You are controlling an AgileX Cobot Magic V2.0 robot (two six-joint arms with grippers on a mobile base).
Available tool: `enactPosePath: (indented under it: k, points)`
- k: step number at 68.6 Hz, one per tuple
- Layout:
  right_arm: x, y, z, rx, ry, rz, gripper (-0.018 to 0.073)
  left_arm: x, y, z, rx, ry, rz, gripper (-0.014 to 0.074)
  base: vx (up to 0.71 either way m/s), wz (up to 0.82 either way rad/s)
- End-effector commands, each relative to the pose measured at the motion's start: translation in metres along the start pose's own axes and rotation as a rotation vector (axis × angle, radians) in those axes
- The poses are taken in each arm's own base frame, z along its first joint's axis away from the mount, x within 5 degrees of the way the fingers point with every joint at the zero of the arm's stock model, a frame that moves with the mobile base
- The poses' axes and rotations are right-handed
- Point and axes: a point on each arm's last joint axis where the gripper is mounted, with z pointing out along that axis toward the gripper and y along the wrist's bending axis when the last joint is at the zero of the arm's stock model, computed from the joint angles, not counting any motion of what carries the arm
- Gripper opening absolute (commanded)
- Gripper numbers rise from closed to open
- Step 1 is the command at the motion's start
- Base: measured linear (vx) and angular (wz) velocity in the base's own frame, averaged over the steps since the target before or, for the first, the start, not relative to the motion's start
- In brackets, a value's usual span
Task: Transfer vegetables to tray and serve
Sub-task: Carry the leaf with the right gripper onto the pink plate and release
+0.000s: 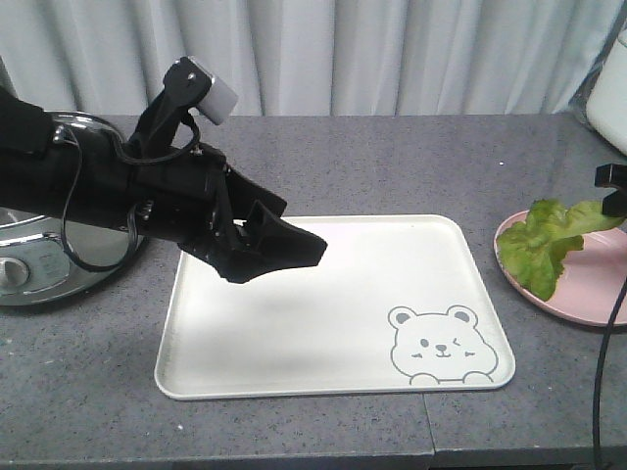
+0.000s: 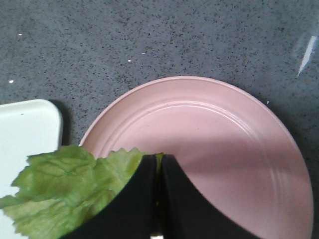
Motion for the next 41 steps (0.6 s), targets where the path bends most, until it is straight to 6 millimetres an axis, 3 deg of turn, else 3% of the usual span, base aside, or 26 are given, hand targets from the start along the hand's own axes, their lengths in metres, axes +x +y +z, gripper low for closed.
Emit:
enactPosePath:
  k: [1,23,41]
  points:
    - [-0.015,-0.001,-0.011,0.03,-0.096,0.001,0.0038,-0.016,-0.011,-0.014,0.004,-0.087,0.006,0.0566,0.0,0.0]
    - [-0.012,-0.01,-0.009,0.113,-0.062,-0.038,0.0298,-0.016,-0.011,-0.014,0.004,-0.087,0.006,0.0566,0.0,0.0]
    - [-0.007,-0.017,-0.01,0.197,-0.005,-0.037,0.0332,-0.016,-0.011,-0.014,0.004,-0.087,0.006,0.0566,0.0,0.0]
